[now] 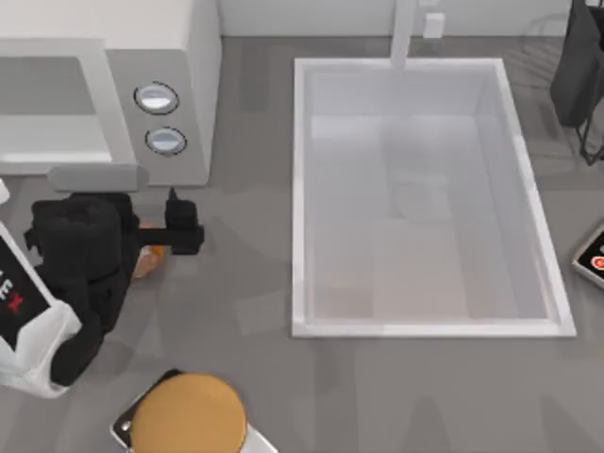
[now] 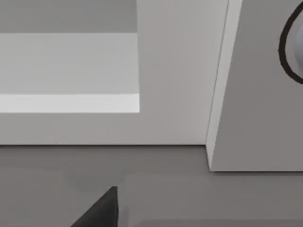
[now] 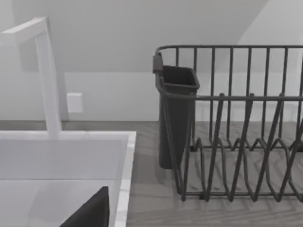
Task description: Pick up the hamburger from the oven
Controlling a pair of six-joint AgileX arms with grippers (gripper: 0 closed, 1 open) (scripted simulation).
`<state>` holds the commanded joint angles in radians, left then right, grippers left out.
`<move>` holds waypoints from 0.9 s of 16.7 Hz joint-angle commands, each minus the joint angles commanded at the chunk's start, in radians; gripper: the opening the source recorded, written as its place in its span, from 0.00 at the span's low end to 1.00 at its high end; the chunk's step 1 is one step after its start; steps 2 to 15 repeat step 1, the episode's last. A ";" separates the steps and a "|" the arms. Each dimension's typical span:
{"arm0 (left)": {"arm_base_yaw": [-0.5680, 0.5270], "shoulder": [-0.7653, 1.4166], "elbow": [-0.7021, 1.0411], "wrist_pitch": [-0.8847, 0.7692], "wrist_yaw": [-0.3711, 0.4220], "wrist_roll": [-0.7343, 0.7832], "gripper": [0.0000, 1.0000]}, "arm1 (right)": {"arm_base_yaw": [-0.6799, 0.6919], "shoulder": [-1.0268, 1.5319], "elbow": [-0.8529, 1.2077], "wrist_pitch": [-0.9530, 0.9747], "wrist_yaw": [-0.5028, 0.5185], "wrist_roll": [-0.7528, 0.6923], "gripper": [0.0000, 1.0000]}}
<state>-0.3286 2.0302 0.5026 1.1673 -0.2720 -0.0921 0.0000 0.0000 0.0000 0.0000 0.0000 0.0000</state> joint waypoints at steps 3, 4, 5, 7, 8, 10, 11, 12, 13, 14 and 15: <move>0.000 0.000 0.000 0.000 0.000 0.000 1.00 | 0.000 0.000 0.000 0.000 0.000 0.000 1.00; 0.000 0.000 0.000 0.000 0.000 0.000 1.00 | 0.000 0.000 0.000 0.000 0.000 0.000 1.00; 0.000 0.000 0.000 0.000 0.000 0.000 1.00 | 0.000 0.000 0.000 0.000 0.000 0.000 1.00; 0.000 0.000 0.000 0.000 0.000 0.000 1.00 | 0.000 0.000 0.000 0.000 0.000 0.000 1.00; 0.000 0.000 0.000 0.000 0.000 0.000 1.00 | 0.000 0.000 0.000 0.000 0.000 0.000 1.00; 0.000 0.000 0.000 0.000 0.000 0.000 1.00 | 0.000 0.000 0.000 0.000 0.000 0.000 1.00; 0.000 0.000 0.000 0.000 0.000 0.000 1.00 | 0.000 0.000 0.000 0.000 0.000 0.000 1.00; 0.000 0.000 0.000 0.000 0.000 0.000 1.00 | 0.000 0.000 0.000 0.000 0.000 0.000 1.00; 0.000 0.000 0.000 0.000 0.000 0.000 1.00 | 0.000 0.000 0.000 0.000 0.000 0.000 1.00; 0.000 0.000 0.000 0.000 0.000 0.000 1.00 | 0.000 0.000 0.000 0.000 0.000 0.000 1.00; 0.000 0.000 0.000 0.000 0.000 0.000 1.00 | 0.000 0.000 0.000 0.000 0.000 0.000 1.00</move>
